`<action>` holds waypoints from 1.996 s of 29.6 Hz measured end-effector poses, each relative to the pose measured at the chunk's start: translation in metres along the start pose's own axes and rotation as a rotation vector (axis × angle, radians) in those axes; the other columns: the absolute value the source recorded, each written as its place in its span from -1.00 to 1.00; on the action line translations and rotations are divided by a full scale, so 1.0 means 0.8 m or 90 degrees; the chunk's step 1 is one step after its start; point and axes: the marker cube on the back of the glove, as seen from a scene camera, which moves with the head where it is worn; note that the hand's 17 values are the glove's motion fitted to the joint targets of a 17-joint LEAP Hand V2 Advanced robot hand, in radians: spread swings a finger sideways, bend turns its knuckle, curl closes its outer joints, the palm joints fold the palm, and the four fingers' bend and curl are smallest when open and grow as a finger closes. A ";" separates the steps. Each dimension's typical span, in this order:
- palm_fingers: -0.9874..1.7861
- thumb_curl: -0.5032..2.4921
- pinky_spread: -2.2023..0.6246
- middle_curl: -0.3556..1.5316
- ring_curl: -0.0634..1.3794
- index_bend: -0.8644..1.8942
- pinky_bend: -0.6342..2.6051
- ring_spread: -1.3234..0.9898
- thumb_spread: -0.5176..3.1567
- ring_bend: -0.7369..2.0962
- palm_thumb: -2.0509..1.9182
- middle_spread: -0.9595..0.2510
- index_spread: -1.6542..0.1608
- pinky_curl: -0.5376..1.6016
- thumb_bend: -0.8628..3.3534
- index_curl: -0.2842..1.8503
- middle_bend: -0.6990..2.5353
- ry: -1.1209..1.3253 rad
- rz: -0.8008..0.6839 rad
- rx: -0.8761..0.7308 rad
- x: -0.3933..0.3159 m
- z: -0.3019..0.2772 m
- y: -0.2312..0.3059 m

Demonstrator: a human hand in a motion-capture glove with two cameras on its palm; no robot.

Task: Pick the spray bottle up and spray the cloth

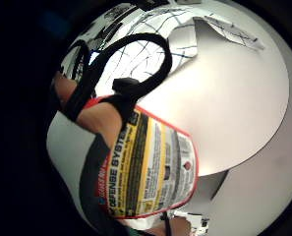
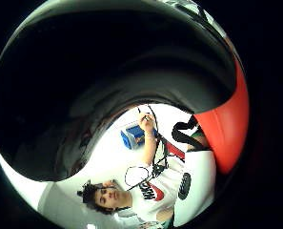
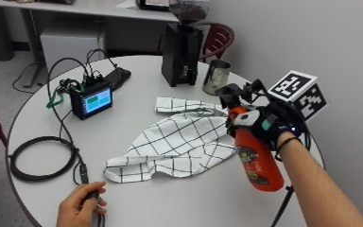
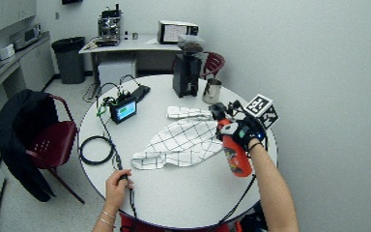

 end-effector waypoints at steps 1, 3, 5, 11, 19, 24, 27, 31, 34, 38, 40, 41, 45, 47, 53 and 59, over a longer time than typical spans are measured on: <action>0.50 -0.18 0.77 -0.09 -0.32 -0.26 -0.50 0.04 -0.43 -0.16 0.57 0.39 0.61 -0.24 -0.60 -0.37 -0.29 0.000 -0.005 0.007 -0.006 -0.006 0.003; 0.50 -0.18 0.76 -0.09 -0.32 -0.26 -0.50 0.03 -0.44 -0.16 0.57 0.39 0.61 -0.24 -0.60 -0.36 -0.29 0.005 -0.023 0.027 -0.028 -0.025 0.008; 0.50 -0.18 0.76 -0.09 -0.32 -0.26 -0.50 0.03 -0.44 -0.16 0.57 0.39 0.61 -0.24 -0.60 -0.36 -0.29 0.016 -0.045 0.045 -0.055 -0.040 0.013; 0.51 -0.17 0.76 -0.08 -0.32 -0.26 -0.51 0.03 -0.44 -0.16 0.56 0.39 0.61 -0.24 -0.60 -0.35 -0.29 0.072 0.000 0.020 -0.053 -0.006 0.009; 0.51 -0.17 0.76 -0.08 -0.31 -0.26 -0.51 0.03 -0.45 -0.16 0.56 0.39 0.61 -0.24 -0.60 -0.34 -0.29 0.039 0.021 -0.011 -0.012 0.015 -0.008; 0.51 -0.16 0.76 -0.08 -0.31 -0.26 -0.51 0.03 -0.45 -0.16 0.56 0.39 0.62 -0.24 -0.60 -0.34 -0.28 0.047 -0.031 0.017 -0.073 -0.018 -0.001; 0.51 -0.16 0.76 -0.08 -0.31 -0.26 -0.51 0.03 -0.45 -0.16 0.56 0.39 0.62 -0.24 -0.60 -0.33 -0.28 0.045 -0.015 0.000 -0.064 -0.003 -0.003; 0.51 -0.16 0.75 -0.08 -0.31 -0.26 -0.51 0.03 -0.46 -0.16 0.56 0.39 0.62 -0.24 -0.60 -0.33 -0.28 0.033 0.028 -0.038 -0.006 0.034 -0.013; 0.51 -0.16 0.75 -0.07 -0.31 -0.26 -0.51 0.03 -0.46 -0.16 0.56 0.39 0.62 -0.24 -0.60 -0.33 -0.28 0.000 0.035 -0.035 0.019 0.035 -0.011; 0.51 -0.15 0.75 -0.07 -0.30 -0.26 -0.51 0.03 -0.46 -0.16 0.56 0.39 0.62 -0.24 -0.60 -0.32 -0.28 -0.052 -0.021 0.016 -0.008 0.000 0.003; 0.51 -0.15 0.75 -0.07 -0.30 -0.26 -0.51 0.03 -0.46 -0.16 0.56 0.39 0.62 -0.24 -0.60 -0.32 -0.28 -0.067 -0.065 0.051 -0.032 -0.013 0.010; 0.51 -0.15 0.75 -0.07 -0.30 -0.26 -0.51 0.03 -0.46 -0.16 0.56 0.39 0.63 -0.24 -0.60 -0.32 -0.28 -0.073 -0.088 0.066 -0.044 -0.017 0.012; 0.51 -0.15 0.75 -0.07 -0.30 -0.26 -0.51 0.03 -0.46 -0.16 0.56 0.40 0.63 -0.24 -0.60 -0.32 -0.28 -0.112 -0.172 0.124 -0.085 -0.017 0.020; 0.51 -0.15 0.75 -0.07 -0.30 -0.26 -0.51 0.03 -0.46 -0.17 0.56 0.40 0.63 -0.24 -0.60 -0.32 -0.28 -0.142 -0.212 0.146 -0.101 -0.011 0.019; 0.50 -0.15 0.76 -0.07 -0.30 -0.26 -0.51 0.03 -0.46 -0.17 0.56 0.40 0.63 -0.24 -0.60 -0.32 -0.28 -0.195 -0.315 0.181 -0.137 0.023 0.006; 0.50 -0.15 0.75 -0.07 -0.30 -0.26 -0.51 0.03 -0.46 -0.17 0.56 0.40 0.62 -0.25 -0.60 -0.32 -0.28 -0.222 -0.365 0.180 -0.155 0.077 -0.019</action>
